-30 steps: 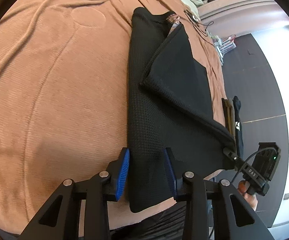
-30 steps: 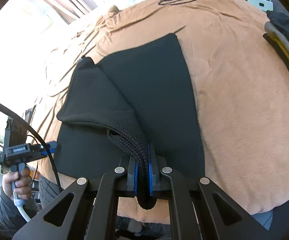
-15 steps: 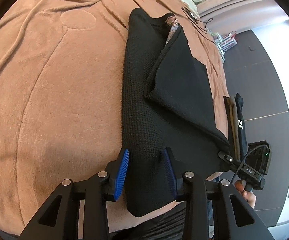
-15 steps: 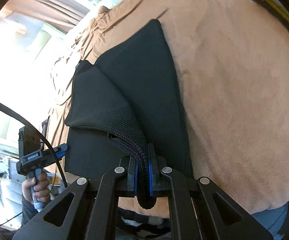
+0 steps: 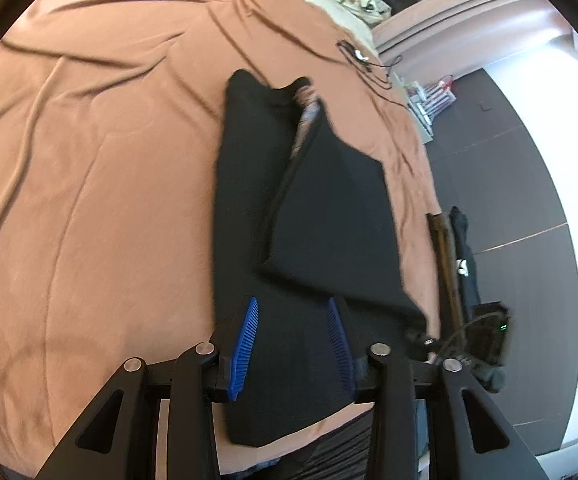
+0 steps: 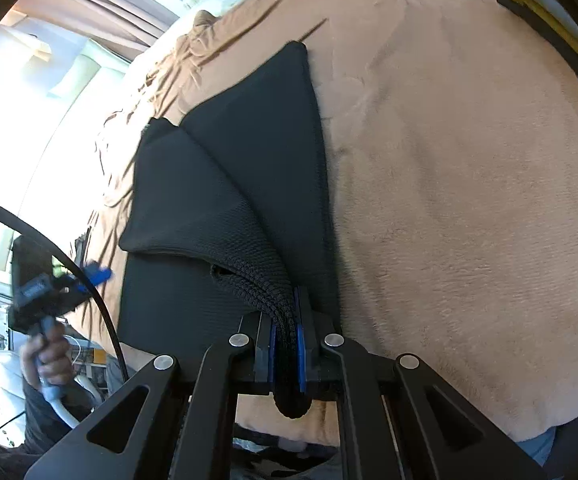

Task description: Fold small clothes

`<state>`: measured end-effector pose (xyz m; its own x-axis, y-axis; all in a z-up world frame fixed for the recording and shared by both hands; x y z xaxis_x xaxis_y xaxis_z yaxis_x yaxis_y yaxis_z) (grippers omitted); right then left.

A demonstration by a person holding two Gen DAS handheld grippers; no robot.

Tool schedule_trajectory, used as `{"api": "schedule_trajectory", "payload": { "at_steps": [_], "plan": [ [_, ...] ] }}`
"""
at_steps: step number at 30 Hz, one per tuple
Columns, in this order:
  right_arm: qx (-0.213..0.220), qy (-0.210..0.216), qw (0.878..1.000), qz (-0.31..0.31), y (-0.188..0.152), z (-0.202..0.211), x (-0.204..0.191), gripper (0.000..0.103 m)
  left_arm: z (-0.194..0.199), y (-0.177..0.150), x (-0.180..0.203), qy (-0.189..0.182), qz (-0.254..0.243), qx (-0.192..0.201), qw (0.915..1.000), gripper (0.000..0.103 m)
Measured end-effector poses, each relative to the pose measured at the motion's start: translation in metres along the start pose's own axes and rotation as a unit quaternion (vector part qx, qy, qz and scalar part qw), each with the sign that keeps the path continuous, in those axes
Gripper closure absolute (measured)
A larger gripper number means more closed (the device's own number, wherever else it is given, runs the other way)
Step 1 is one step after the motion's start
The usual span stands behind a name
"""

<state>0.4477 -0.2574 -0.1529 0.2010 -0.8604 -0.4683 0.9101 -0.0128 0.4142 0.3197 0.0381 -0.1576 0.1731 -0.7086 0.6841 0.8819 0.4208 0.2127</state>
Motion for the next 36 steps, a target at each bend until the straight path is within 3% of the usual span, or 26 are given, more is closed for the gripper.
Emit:
{"api": "schedule_trajectory", "payload": {
  "at_steps": [1, 4, 15, 17, 18, 21, 22, 29, 36],
  "plan": [
    [-0.002, -0.001, 1.0, 0.001, -0.001, -0.002, -0.001, 0.099, -0.002, 0.003, 0.003, -0.003, 0.0, -0.001, 1.0, 0.047],
    [-0.002, -0.002, 1.0, 0.002, -0.003, -0.002, -0.003, 0.099, -0.01, 0.01, 0.009, -0.005, 0.0, -0.002, 1.0, 0.033],
    [-0.008, 0.002, 1.0, 0.004, -0.011, -0.003, -0.005, 0.099, -0.056, 0.017, 0.002, -0.007, 0.025, -0.042, 0.9988, 0.033],
    [-0.009, 0.002, 1.0, 0.005, -0.013, -0.005, -0.005, 0.099, -0.059, 0.02, -0.002, -0.011, 0.033, -0.036, 0.9987, 0.035],
    [-0.009, 0.002, 1.0, 0.004, -0.013, -0.005, -0.004, 0.099, -0.059, 0.022, -0.004, -0.01, 0.037, -0.033, 0.9987, 0.044],
    [-0.005, 0.003, 1.0, -0.004, -0.013, -0.005, 0.0, 0.099, -0.06, 0.029, -0.005, 0.001, 0.04, -0.033, 0.9986, 0.084],
    [-0.004, 0.003, 1.0, -0.005, -0.013, -0.005, 0.001, 0.099, -0.058, 0.031, -0.003, -0.008, 0.042, -0.032, 0.9986, 0.089],
    [-0.003, 0.008, 1.0, -0.011, -0.015, -0.004, 0.002, 0.099, -0.041, 0.062, 0.038, -0.045, -0.004, -0.002, 0.999, 0.093],
    [-0.001, 0.004, 1.0, -0.018, -0.014, -0.003, 0.003, 0.099, -0.053, 0.096, 0.089, -0.069, -0.046, -0.005, 0.9965, 0.093]
  ]
}}
Point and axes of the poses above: each gripper's, at about its wrist camera, not at the fingertips, and z roughly against the way its jaws point, x to its right, y to its top, the point moved 5 cm from there along -z, roughly the way its jaws point, and after that the axes turned 3 degrees about -x, right-handed, at the moved point
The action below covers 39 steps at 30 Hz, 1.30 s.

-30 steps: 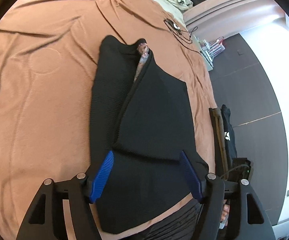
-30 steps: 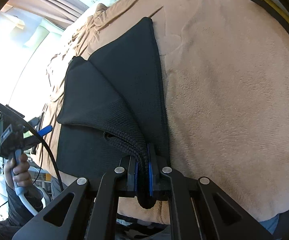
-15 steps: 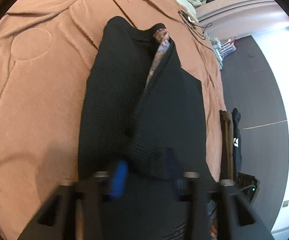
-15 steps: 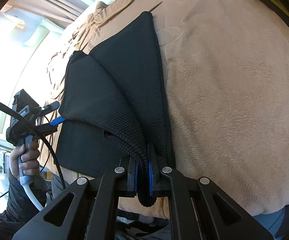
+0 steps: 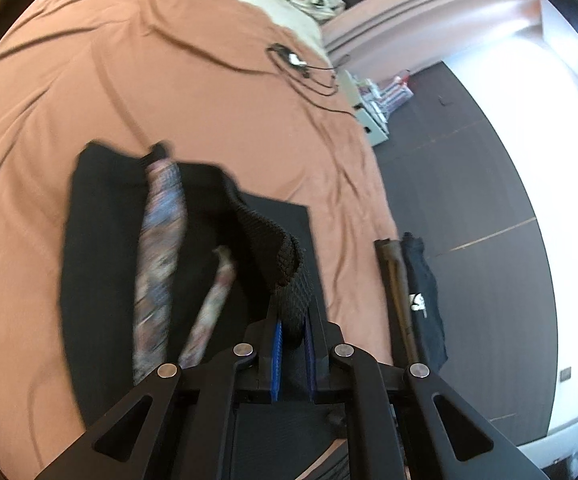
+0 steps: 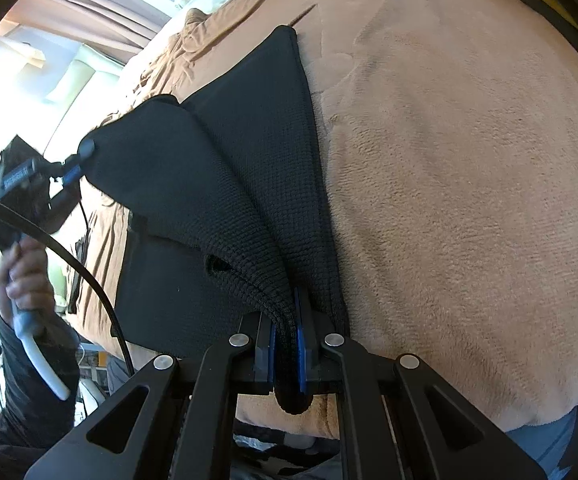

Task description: Fold small clothes

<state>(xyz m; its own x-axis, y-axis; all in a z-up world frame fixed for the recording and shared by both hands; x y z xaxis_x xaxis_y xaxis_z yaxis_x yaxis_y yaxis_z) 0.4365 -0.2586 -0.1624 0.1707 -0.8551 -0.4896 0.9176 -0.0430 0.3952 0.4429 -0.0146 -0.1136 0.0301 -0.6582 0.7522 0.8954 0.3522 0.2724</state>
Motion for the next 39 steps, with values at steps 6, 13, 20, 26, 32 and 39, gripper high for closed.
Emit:
{"api": "schedule_trajectory", "payload": {
  "at_steps": [6, 13, 20, 26, 32, 39],
  "plan": [
    [0.003, -0.007, 1.0, 0.003, -0.002, 0.001, -0.003, 0.099, -0.028, 0.031, 0.039, -0.015, -0.04, -0.01, 0.999, 0.093],
    [0.002, -0.016, 1.0, 0.005, -0.002, -0.001, -0.006, 0.099, -0.072, 0.056, 0.06, -0.012, -0.063, -0.032, 0.9975, 0.093],
    [0.004, -0.01, 1.0, -0.004, -0.001, -0.003, -0.003, 0.099, -0.119, 0.075, 0.059, 0.004, -0.052, -0.056, 0.9971, 0.093],
    [0.002, -0.012, 1.0, -0.003, 0.0, -0.004, -0.002, 0.099, -0.131, 0.081, 0.048, 0.027, -0.03, -0.062, 0.9972, 0.067],
    [0.0, -0.005, 1.0, -0.007, 0.001, -0.004, 0.001, 0.099, -0.098, 0.074, 0.042, 0.036, -0.052, -0.043, 0.997, 0.039],
    [0.005, 0.011, 1.0, -0.017, 0.001, -0.001, 0.009, 0.099, -0.056, 0.051, 0.004, 0.057, -0.031, -0.036, 0.9972, 0.039]
  ]
}}
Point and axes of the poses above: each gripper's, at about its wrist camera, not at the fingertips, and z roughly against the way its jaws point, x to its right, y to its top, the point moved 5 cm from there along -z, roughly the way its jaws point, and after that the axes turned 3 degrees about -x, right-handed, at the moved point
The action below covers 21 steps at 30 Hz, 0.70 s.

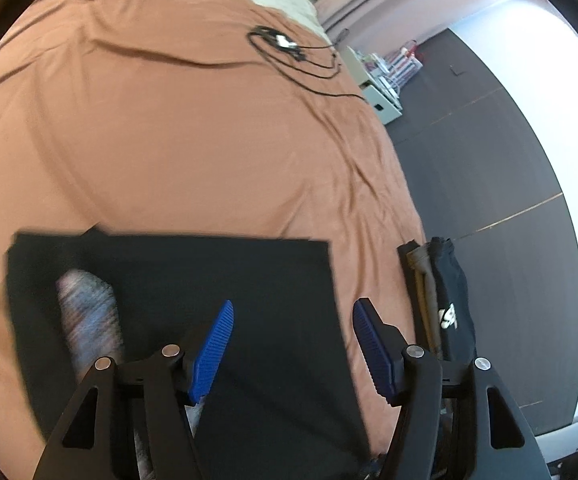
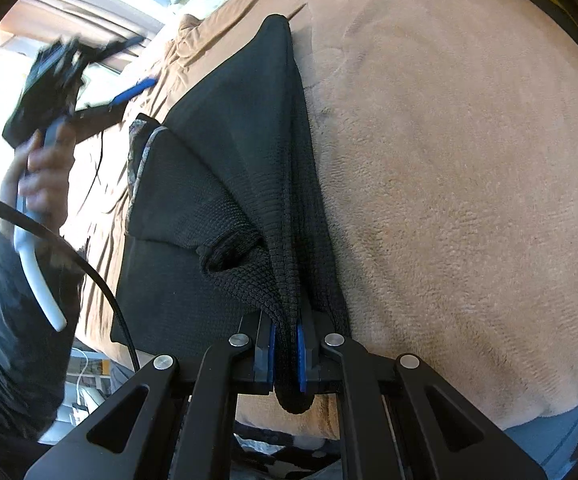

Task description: Fold small clothes

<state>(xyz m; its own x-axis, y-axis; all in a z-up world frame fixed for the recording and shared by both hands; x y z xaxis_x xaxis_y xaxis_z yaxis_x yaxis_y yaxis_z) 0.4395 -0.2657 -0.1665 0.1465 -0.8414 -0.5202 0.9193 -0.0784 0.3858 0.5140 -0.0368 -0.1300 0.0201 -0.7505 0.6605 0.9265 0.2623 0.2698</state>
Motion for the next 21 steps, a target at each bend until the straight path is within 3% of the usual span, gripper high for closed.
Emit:
{"api": "schedule_trajectory", "payload": {
  "at_steps": [6, 10, 18, 21],
  "plan": [
    [0.002, 0.006, 1.0, -0.002, 0.001, 0.004, 0.005, 0.099, 0.038, -0.031, -0.036, 0.018, 0.026, 0.017, 0.9994, 0.039],
    [0.005, -0.001, 1.0, 0.001, 0.001, 0.005, 0.003, 0.098, 0.055, -0.05, -0.054, 0.03, 0.04, 0.023, 0.9985, 0.031],
    [-0.001, -0.021, 1.0, -0.006, 0.0, 0.005, -0.005, 0.095, 0.049, -0.092, -0.08, 0.02, 0.08, -0.003, 0.9966, 0.03],
    [-0.004, -0.037, 0.999, 0.008, -0.002, 0.006, -0.013, 0.089, 0.041, -0.107, -0.083, 0.016, 0.086, -0.017, 0.996, 0.03]
  ]
}}
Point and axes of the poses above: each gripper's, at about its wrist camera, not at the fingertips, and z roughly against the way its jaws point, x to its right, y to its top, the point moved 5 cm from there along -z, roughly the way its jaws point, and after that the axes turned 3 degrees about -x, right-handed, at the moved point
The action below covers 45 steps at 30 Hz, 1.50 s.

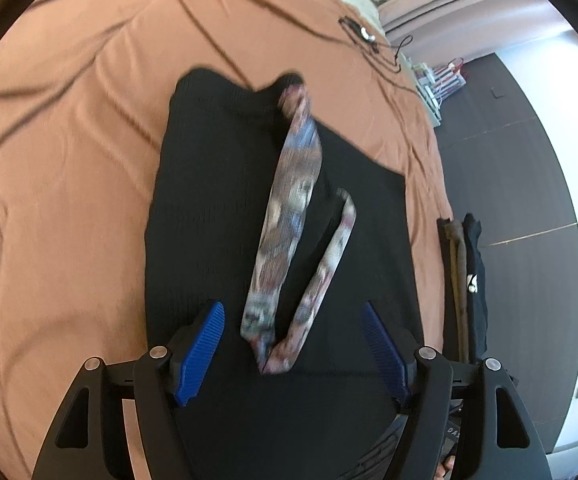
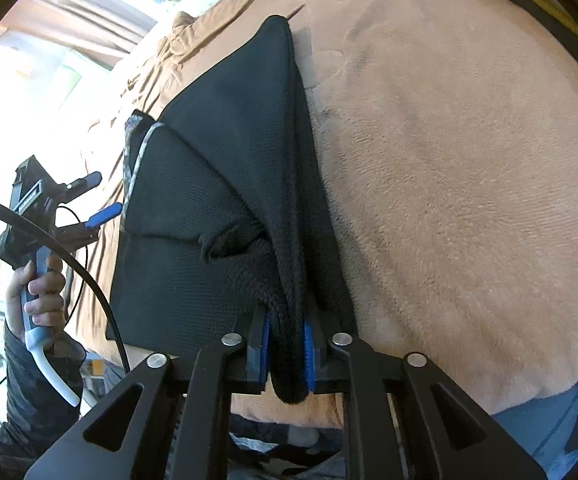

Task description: Fold small clothes

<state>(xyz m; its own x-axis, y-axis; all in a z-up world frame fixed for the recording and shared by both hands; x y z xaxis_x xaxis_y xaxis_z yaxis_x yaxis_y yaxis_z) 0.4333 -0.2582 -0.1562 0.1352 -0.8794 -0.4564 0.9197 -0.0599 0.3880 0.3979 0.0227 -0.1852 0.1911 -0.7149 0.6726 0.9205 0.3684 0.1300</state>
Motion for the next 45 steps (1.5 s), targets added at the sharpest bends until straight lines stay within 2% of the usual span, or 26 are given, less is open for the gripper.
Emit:
{"api": "schedule_trajectory", "payload": {
  "at_steps": [2, 5, 11, 13, 17, 20, 22, 25, 35, 39, 41, 43, 45],
  "plan": [
    [0.001, -0.008, 1.0, 0.011, -0.002, 0.003, -0.005, 0.079, -0.005, -0.007, -0.001, -0.004, 0.003, -0.007, 1.0, 0.03],
    [0.008, -0.022, 1.0, 0.021, -0.004, 0.01, -0.008, 0.072, -0.008, -0.015, -0.002, -0.008, 0.003, -0.005, 0.9999, 0.03],
    [0.026, -0.046, 0.998, 0.022, -0.004, 0.019, -0.01, 0.071, -0.009, -0.017, 0.004, -0.017, -0.005, -0.003, 0.9998, 0.032],
    [0.036, -0.056, 0.998, 0.019, -0.003, 0.022, -0.009, 0.071, -0.012, -0.016, 0.007, -0.03, -0.006, -0.007, 0.9995, 0.041],
    [0.035, -0.05, 0.998, 0.007, -0.006, 0.022, -0.004, 0.07, -0.018, -0.012, 0.016, -0.045, -0.006, -0.008, 0.9989, 0.051],
    [0.032, -0.054, 0.998, 0.006, -0.008, 0.017, -0.004, 0.07, -0.018, -0.005, 0.023, -0.054, -0.008, -0.006, 0.9985, 0.069],
    [0.036, -0.053, 0.998, 0.008, -0.009, 0.017, -0.006, 0.07, -0.018, 0.002, 0.032, -0.054, -0.019, -0.001, 0.9984, 0.091],
    [0.04, -0.058, 0.997, 0.019, -0.011, 0.019, -0.008, 0.07, -0.016, 0.012, 0.049, -0.062, -0.037, 0.006, 0.9974, 0.095],
    [0.045, -0.06, 0.997, 0.018, -0.013, 0.027, 0.002, 0.07, -0.023, 0.065, 0.123, -0.08, -0.095, 0.019, 0.992, 0.097],
    [0.04, -0.07, 0.996, 0.033, -0.013, 0.026, -0.001, 0.07, -0.032, 0.093, 0.141, -0.076, -0.095, 0.025, 0.9922, 0.096],
    [0.039, -0.072, 0.996, 0.036, -0.013, 0.026, -0.003, 0.07, -0.032, 0.104, 0.149, -0.073, -0.098, 0.031, 0.992, 0.092],
    [0.04, -0.072, 0.996, 0.037, -0.013, 0.027, -0.004, 0.07, -0.027, 0.109, 0.154, -0.067, -0.107, 0.039, 0.9913, 0.078],
    [0.043, -0.068, 0.996, 0.037, -0.011, 0.028, -0.004, 0.07, -0.023, 0.107, 0.155, -0.067, -0.114, 0.044, 0.9902, 0.07]
  ]
}}
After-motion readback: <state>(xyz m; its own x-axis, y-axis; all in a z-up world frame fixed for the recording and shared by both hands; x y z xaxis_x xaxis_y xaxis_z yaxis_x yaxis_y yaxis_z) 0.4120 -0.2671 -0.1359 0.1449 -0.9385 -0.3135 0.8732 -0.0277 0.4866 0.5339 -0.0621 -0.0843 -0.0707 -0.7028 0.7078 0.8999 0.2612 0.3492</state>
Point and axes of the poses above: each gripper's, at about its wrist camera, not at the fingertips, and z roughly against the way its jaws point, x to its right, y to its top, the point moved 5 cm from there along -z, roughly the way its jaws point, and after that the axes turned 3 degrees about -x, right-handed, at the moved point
